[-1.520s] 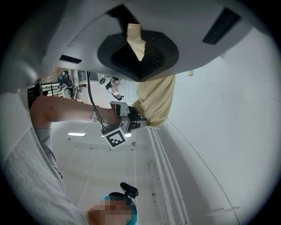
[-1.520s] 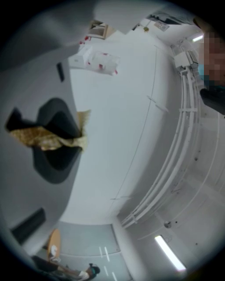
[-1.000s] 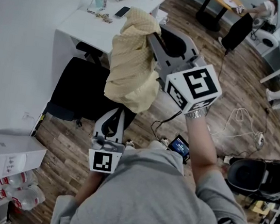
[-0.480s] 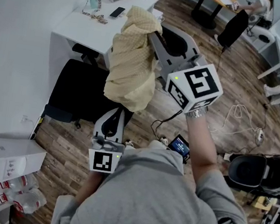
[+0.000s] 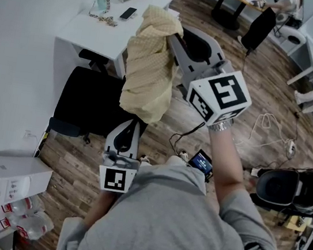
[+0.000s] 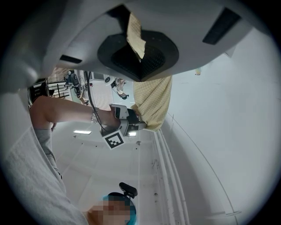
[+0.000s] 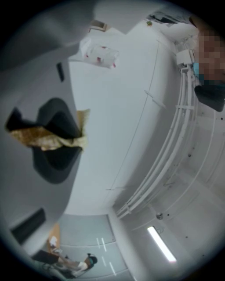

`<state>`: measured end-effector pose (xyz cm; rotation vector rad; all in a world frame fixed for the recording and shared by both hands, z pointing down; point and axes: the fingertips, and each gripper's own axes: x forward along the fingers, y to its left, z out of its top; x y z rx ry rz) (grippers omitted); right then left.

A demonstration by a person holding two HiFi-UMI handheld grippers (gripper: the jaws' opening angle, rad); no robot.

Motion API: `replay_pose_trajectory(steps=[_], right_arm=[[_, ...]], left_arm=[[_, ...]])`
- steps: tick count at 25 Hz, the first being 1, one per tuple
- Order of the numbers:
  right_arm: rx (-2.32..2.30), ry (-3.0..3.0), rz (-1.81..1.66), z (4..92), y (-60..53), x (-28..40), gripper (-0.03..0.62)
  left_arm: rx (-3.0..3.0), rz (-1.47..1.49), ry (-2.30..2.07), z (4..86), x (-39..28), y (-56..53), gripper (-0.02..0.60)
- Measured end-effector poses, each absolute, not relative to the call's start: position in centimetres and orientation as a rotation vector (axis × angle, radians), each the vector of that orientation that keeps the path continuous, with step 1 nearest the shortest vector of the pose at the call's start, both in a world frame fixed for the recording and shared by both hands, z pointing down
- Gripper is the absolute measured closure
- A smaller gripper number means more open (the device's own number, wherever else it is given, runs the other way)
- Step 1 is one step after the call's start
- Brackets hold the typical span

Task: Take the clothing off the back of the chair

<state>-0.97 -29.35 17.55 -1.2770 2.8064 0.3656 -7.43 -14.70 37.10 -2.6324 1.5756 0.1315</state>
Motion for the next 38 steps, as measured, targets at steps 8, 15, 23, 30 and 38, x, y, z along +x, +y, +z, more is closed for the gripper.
replay_pose_trajectory(steps=[8, 15, 23, 30, 38], right_arm=[[-1.280, 2.789, 0.350, 17.4, -28.7, -0.2, 0.526], [-1.313, 2.784, 0.340, 17.8, -28.7, 0.5, 0.526], [-1.346, 2.765, 0.326, 18.2, -28.2, 1.6, 0.526], [-1.403, 2.733, 0.324, 18.2, -28.2, 3.5, 0.526], [-1.503, 2.693, 0.318, 18.6, -28.1, 7.0, 0.526]], left_arm=[[-2.637, 0.126, 1.569, 37.2, -7.2, -14.2, 0.551], [-2.644, 0.125, 1.563, 37.3, -7.1, -13.9, 0.551], [-2.650, 0.130, 1.564, 37.3, -7.0, -13.5, 0.551], [-2.661, 0.115, 1.506, 37.4, -6.1, -13.8, 0.551], [-2.716, 0.102, 1.436, 37.7, -4.0, -14.3, 0.551]])
